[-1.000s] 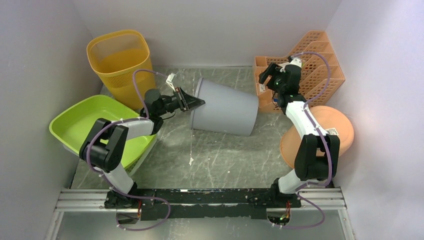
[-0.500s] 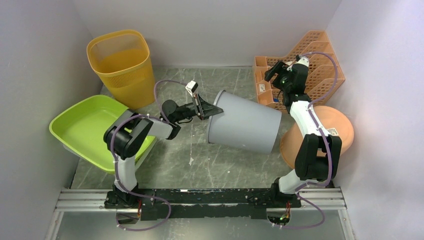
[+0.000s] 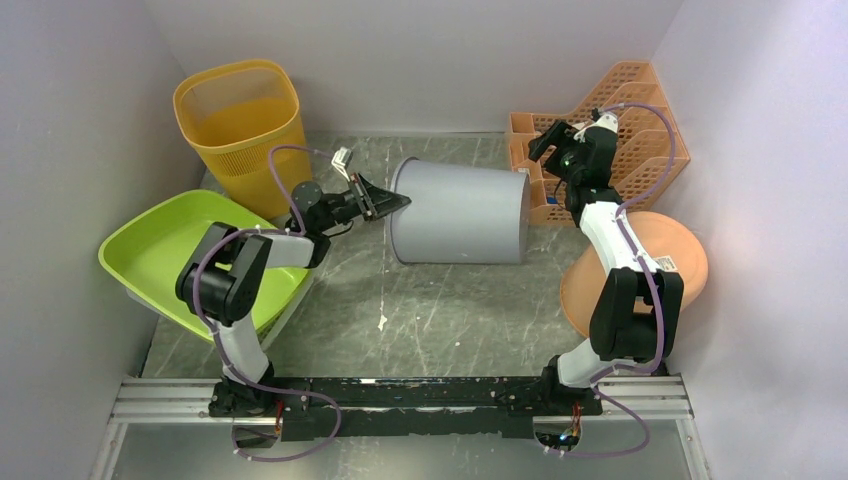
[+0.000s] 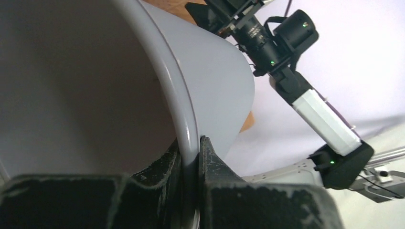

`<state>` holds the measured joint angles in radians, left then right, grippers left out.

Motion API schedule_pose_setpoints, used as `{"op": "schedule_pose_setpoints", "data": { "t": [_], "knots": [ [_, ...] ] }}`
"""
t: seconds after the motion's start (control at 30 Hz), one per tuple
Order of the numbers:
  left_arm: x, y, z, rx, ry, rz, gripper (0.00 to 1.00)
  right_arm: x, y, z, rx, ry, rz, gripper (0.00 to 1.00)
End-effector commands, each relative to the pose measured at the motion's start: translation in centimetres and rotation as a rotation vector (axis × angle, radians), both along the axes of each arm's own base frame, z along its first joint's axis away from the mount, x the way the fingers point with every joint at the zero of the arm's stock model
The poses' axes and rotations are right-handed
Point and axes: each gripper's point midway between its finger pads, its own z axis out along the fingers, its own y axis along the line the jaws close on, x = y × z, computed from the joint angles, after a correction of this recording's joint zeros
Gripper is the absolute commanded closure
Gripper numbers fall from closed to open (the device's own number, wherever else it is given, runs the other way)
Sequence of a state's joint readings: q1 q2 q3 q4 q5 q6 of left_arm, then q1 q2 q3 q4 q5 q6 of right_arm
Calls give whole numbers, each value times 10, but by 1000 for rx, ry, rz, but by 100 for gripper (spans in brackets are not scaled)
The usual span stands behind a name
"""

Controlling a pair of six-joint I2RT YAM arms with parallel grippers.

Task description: Turn the large container upside down

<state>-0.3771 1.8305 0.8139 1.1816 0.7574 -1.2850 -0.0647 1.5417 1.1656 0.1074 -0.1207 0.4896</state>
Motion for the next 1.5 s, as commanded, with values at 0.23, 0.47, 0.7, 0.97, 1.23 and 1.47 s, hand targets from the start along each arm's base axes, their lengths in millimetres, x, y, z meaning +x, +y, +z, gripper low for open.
{"op": "schedule_pose_setpoints", "data": {
  "t": [0.23, 0.47, 0.7, 0.97, 1.23, 1.47],
  "knots": [
    [4, 53, -179, 404, 298, 131, 93, 4, -3, -5, 7, -5, -1, 22],
    [3, 67, -180, 336, 315, 153, 93, 4, -3, -8, 6, 3, -1, 22],
    [5, 77, -159, 267, 298, 174, 93, 0, -6, -28, 5, 56, -21, 22],
    [-8, 81, -131, -9, 321, 144, 93, 1, 1, -73, 29, 147, 12, 23],
    [-1, 102, -135, 56, 326, 229, 93, 1, 3, -68, 30, 130, 24, 23],
    [13, 132, -158, 328, 385, 363, 88, 0, 5, -72, 42, 130, 29, 23]
  ]
}}
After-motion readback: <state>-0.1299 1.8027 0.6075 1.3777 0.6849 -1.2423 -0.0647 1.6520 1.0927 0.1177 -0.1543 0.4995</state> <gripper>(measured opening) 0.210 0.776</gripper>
